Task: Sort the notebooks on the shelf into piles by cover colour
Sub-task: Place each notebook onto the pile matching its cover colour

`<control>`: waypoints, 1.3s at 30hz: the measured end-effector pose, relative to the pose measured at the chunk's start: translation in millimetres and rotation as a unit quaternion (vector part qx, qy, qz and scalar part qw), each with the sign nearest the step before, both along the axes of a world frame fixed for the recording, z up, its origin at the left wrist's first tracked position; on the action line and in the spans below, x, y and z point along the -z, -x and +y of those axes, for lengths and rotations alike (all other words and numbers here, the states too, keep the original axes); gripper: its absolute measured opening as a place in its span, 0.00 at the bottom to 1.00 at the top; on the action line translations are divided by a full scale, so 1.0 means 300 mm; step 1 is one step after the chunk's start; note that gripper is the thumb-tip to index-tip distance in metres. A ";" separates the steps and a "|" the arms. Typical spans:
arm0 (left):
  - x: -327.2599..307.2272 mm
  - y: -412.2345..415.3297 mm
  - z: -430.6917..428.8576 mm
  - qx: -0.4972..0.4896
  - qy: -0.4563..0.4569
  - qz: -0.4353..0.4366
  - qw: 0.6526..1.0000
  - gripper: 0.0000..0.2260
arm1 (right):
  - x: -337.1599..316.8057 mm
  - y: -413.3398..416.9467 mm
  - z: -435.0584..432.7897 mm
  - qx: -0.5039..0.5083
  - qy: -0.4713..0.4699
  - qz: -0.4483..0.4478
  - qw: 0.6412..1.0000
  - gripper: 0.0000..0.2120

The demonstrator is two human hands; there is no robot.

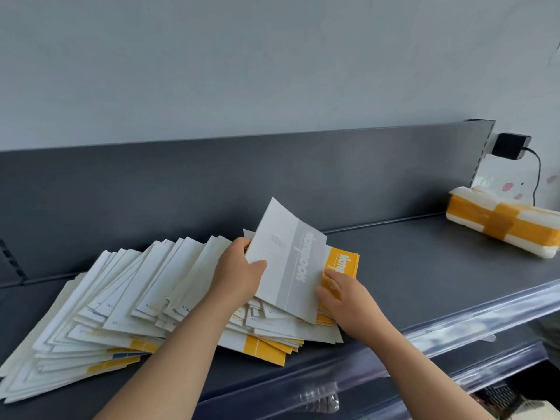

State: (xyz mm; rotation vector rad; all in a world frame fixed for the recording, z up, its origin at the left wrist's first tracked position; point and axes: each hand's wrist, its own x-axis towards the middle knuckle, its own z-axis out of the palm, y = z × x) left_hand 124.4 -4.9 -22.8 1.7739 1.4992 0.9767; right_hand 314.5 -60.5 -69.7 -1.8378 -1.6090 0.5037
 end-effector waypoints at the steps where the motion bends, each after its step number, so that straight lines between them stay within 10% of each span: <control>1: -0.001 0.016 -0.009 -0.008 -0.001 -0.035 0.999 0.10 | -0.012 0.014 0.006 -0.004 0.004 0.026 1.000 0.16; 8: -0.028 0.135 -0.093 -0.066 -0.027 -0.146 0.987 0.10 | -0.069 0.156 0.033 -0.015 -0.076 0.174 0.982 0.21; 39: -0.048 1.712 -0.656 -0.287 -0.028 0.074 0.955 0.15 | -0.134 1.771 -0.184 -0.310 -0.063 0.175 0.932 0.13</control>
